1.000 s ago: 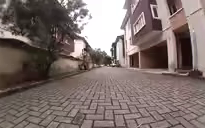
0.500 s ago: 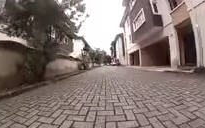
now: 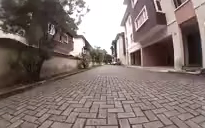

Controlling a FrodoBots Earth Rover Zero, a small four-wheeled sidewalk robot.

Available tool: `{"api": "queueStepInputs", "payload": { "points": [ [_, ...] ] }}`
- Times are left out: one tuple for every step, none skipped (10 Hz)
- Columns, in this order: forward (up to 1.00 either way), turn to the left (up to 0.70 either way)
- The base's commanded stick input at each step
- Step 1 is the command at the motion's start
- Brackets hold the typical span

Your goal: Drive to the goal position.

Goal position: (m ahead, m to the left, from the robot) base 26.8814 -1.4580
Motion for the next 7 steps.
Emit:
{"api": "queueStepInputs", "payload": {
  "points": [
    [0.70, 0.00],
    [0.70, 0.00],
    [0.70, 0.00],
    [0.70, 0.00],
    [0.70, 0.00],
    [0.70, 0.00],
    [0.70, 0.00]
  ]
}}
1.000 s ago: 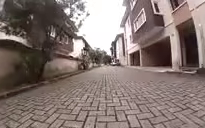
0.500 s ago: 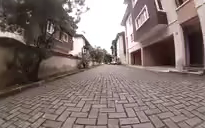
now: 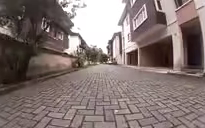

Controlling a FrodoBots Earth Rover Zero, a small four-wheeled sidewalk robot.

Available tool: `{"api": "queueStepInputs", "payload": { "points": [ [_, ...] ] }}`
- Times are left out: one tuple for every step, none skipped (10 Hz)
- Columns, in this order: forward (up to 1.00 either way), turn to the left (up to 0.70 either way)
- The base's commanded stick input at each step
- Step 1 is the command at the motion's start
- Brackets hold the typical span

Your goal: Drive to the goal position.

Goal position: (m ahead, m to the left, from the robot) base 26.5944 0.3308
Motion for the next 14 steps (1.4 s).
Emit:
{"api": "queueStepInputs", "payload": {
  "points": [
    [0.70, 0.00],
    [0.70, 0.00],
    [0.70, 0.00],
    [0.70, 0.00],
    [0.70, 0.00],
    [0.70, 0.00],
    [0.70, 0.00],
    [0.70, 0.00],
    [0.70, 0.00],
    [0.70, 0.00],
    [0.70, 0.00],
    [0.70, 0.00],
    [0.70, 0.00],
    [0.70, 0.00]
  ]
}}
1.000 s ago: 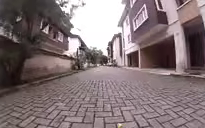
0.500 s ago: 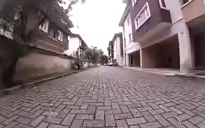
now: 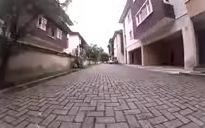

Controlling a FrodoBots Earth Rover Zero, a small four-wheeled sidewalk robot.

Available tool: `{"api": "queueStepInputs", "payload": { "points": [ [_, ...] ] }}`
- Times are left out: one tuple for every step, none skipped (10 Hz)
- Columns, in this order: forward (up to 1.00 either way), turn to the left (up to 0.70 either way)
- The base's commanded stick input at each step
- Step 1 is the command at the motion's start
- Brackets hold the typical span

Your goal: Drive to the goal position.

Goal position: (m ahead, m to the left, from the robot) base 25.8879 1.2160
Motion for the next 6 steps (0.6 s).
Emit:
{"api": "queueStepInputs", "payload": {
  "points": [
    [0.70, 0.00],
    [0.70, 0.00],
    [0.70, -0.07],
    [0.70, -0.29],
    [0.70, -0.20],
    [0.70, 0.00]
  ]
}}
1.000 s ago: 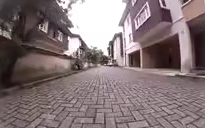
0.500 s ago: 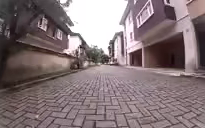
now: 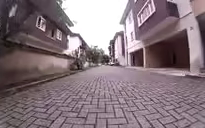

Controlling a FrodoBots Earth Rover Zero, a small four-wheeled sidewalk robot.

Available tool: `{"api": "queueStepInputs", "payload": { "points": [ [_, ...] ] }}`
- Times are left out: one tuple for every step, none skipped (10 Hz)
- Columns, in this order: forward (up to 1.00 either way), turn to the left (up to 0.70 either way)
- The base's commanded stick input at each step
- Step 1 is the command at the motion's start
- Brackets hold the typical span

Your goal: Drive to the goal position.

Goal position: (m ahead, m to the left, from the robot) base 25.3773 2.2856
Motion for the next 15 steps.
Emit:
{"api": "queueStepInputs", "payload": {
  "points": [
    [0.70, 0.00],
    [0.70, 0.00],
    [0.70, 0.00],
    [0.70, 0.00],
    [0.70, 0.00],
    [0.70, 0.00],
    [0.70, 0.00],
    [0.70, 0.00],
    [0.70, 0.00],
    [0.70, 0.00],
    [0.70, 0.00],
    [0.70, 0.00],
    [0.70, 0.00],
    [0.70, 0.00],
    [0.70, 0.00]
  ]
}}
